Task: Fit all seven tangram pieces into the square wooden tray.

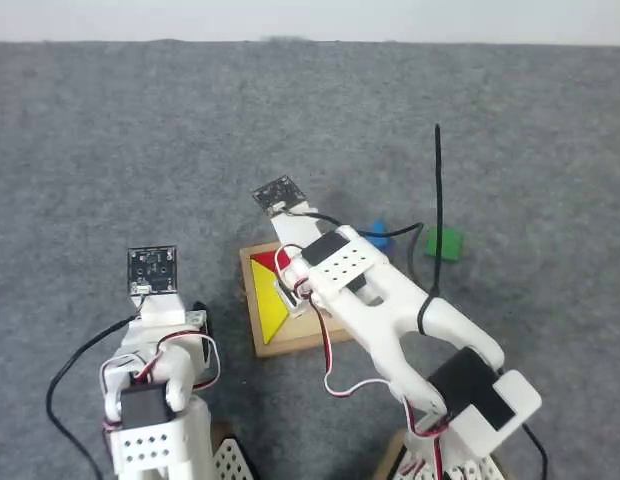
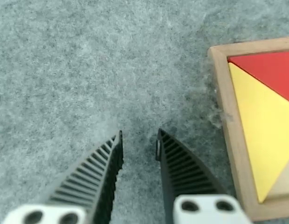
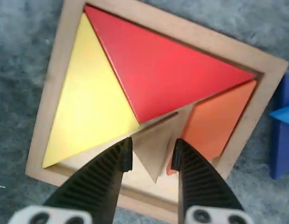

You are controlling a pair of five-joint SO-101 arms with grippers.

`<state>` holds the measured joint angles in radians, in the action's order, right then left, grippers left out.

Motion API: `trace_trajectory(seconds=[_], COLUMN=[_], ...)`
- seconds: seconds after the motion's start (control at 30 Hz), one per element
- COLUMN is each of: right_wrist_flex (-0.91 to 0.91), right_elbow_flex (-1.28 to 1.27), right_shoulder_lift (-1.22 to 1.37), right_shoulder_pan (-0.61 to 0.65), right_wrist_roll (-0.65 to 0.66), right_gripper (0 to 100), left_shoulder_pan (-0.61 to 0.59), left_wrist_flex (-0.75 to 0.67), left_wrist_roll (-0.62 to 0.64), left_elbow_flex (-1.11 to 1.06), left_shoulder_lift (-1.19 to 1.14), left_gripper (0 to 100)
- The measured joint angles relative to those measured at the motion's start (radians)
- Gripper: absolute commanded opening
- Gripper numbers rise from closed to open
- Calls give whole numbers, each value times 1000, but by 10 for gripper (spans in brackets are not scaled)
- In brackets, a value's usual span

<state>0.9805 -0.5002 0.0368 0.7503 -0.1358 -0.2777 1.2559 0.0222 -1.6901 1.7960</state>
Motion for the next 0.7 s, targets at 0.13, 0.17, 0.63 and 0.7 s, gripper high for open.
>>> trace_trajectory(seconds=[0.13, 0.17, 0.63, 0.7], right_wrist_flex=[0, 0, -138, -153], right_elbow_flex=[-2, -2, -288, -288], right_shoulder_lift=[-14, -34, -272, -215], right_shoulder_pan=[3, 2, 5, 5], right_wrist_roll=[0, 0, 127, 127], right_gripper=[32, 9, 15, 15], left_shoulder_pan=[0, 0, 0, 0], left_wrist_flex=[0, 0, 0, 0], left_wrist_roll=[0, 0, 0, 0], left_elbow_flex=[0, 0, 0, 0], left_shoulder_lift=[0, 0, 0, 0], left_gripper=[111, 111, 111, 111])
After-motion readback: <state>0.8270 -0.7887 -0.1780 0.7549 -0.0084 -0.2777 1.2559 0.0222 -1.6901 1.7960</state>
